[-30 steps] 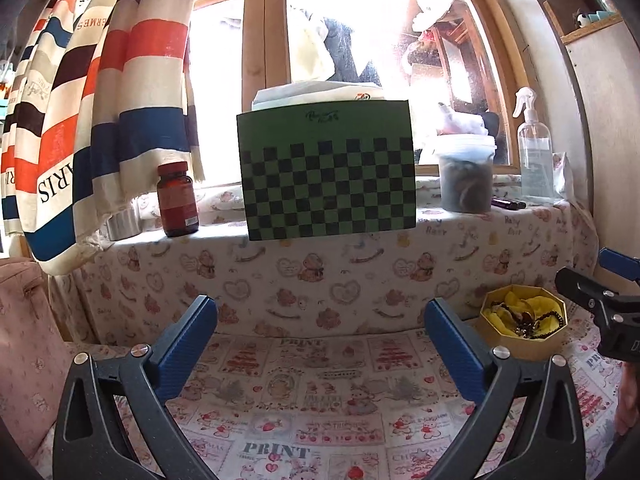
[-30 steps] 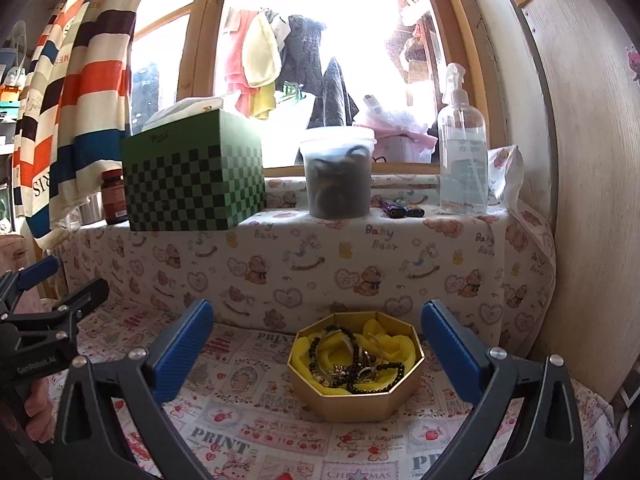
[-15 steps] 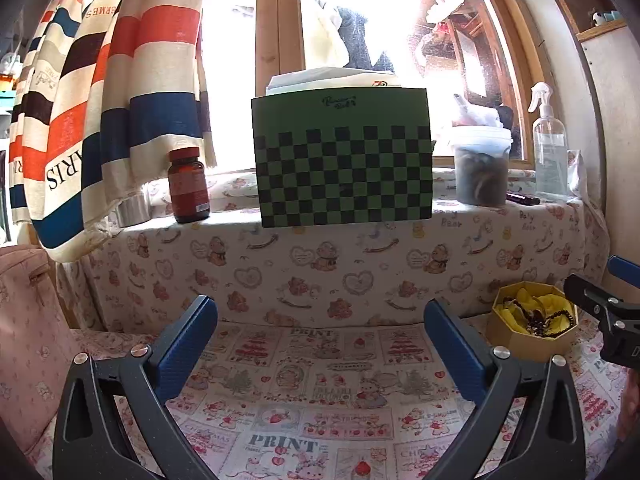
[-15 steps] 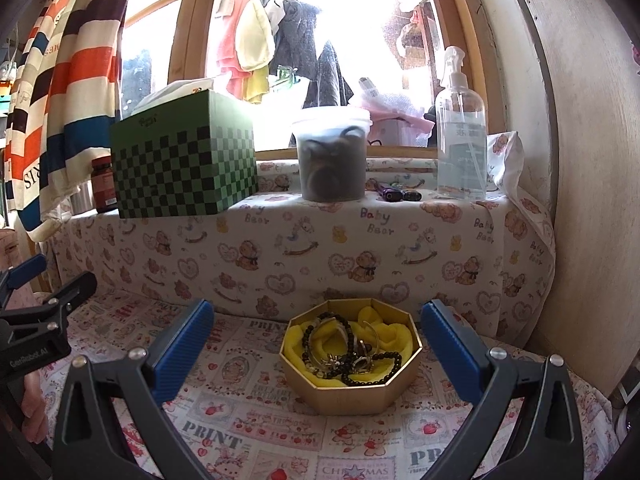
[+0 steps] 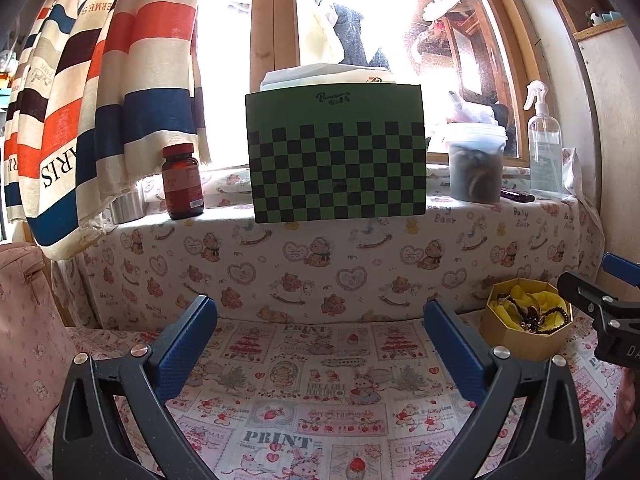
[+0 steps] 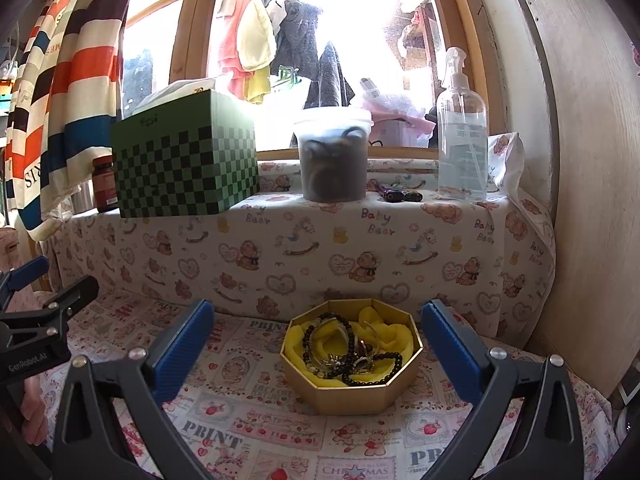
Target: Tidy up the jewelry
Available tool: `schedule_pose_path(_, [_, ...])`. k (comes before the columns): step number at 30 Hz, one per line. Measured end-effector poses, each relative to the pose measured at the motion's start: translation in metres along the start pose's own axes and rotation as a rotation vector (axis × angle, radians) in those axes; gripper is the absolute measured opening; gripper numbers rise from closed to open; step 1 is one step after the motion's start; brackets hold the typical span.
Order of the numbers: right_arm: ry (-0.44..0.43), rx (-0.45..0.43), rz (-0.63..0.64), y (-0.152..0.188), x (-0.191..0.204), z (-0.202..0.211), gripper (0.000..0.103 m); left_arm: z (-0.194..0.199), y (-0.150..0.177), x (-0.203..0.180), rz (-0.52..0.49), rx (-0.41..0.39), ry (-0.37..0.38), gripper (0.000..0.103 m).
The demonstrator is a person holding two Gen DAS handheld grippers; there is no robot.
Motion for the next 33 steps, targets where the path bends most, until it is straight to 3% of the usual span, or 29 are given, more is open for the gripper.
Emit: schedule_pose_path(33, [-0.005,0.006,0.009,0.0007,0.0023,-0.0020,0.103,-0.0012,0.0016,0.0027,0.006,0.006,-0.008,0.103])
Point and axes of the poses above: each gripper's, at about its wrist camera, not at the fingertips, and z roughly against the way its jaws point, x to its left, y to its underside, the point moved 10 cm from there along -z, roughly the way its jaws point, and after that the axes turned 11 degrees about -y, right-handed, at the moved point
